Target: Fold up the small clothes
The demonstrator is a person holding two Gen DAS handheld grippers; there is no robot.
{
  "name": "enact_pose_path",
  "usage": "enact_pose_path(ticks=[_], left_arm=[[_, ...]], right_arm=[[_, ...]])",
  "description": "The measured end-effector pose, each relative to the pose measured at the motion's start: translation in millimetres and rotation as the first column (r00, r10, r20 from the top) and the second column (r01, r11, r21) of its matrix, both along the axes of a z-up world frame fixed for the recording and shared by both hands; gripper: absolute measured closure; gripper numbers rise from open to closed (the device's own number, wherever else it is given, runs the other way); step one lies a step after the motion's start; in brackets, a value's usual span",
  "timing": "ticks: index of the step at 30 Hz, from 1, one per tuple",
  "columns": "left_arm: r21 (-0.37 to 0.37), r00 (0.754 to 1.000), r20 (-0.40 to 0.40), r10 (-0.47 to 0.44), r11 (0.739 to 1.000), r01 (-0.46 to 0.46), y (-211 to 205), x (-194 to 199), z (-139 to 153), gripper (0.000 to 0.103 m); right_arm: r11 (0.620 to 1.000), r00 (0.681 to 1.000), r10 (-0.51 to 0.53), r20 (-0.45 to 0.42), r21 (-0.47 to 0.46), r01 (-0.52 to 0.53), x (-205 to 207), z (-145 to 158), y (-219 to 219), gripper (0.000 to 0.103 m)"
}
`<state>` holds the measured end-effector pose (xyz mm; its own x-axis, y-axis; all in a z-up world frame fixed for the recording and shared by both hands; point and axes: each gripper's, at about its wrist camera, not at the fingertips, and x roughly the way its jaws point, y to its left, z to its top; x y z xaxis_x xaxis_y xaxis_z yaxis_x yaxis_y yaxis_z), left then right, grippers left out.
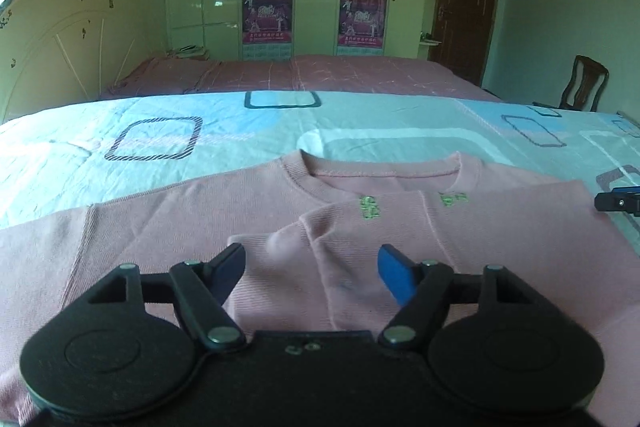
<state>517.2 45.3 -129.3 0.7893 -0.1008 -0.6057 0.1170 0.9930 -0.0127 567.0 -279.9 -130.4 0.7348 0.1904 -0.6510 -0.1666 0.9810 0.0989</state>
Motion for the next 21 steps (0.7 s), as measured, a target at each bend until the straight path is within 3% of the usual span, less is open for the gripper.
enact_pose_path(ticks=[3, 4, 8, 12, 15, 18, 21], left_arm=[[0.031, 0.999, -0.031, -0.037, 0.999, 0.038, -13, -11, -9, 0.032], [0.049, 0.998, -0.057, -0.038, 0.998, 0.040, -15, -12, -16, 0.032], [0.083, 0.998, -0.062, -0.029, 0.996, 0.034, -16, -23, -11, 0.034], [0.070, 0.999, -0.022, -0.041, 0.997, 0.043, -18, -41, 1, 0.030], [0.089, 0.994, -0.108, -0.020, 0.996, 0.030, -23, -39, -17, 0.026], [0.072, 0.994, -0.107, 0.022, 0.997, -0.015, -22, -41, -14, 0.025], [0.076, 0.992, -0.102, 0.075, 0.995, -0.068, -18, -47, -7, 0.027]], right_arm=[[0.997, 0.997, 0.067, -0.031, -0.040, -0.068, -20, -9, 18, 0.052], [0.994, 0.996, 0.079, -0.051, -0.075, -0.082, -27, -16, 23, 0.061], [0.991, 0.997, 0.064, -0.045, -0.111, -0.069, -57, -22, 18, 0.063], [0.997, 0.999, 0.054, -0.004, -0.052, -0.054, -83, -7, 5, 0.063], [0.994, 0.994, 0.084, -0.073, -0.068, -0.089, -88, -20, 11, 0.063], [0.994, 0.995, 0.078, -0.070, -0.066, -0.082, -88, -19, 12, 0.063], [0.998, 0.999, 0.052, -0.005, -0.045, -0.052, -93, -7, 8, 0.063]])
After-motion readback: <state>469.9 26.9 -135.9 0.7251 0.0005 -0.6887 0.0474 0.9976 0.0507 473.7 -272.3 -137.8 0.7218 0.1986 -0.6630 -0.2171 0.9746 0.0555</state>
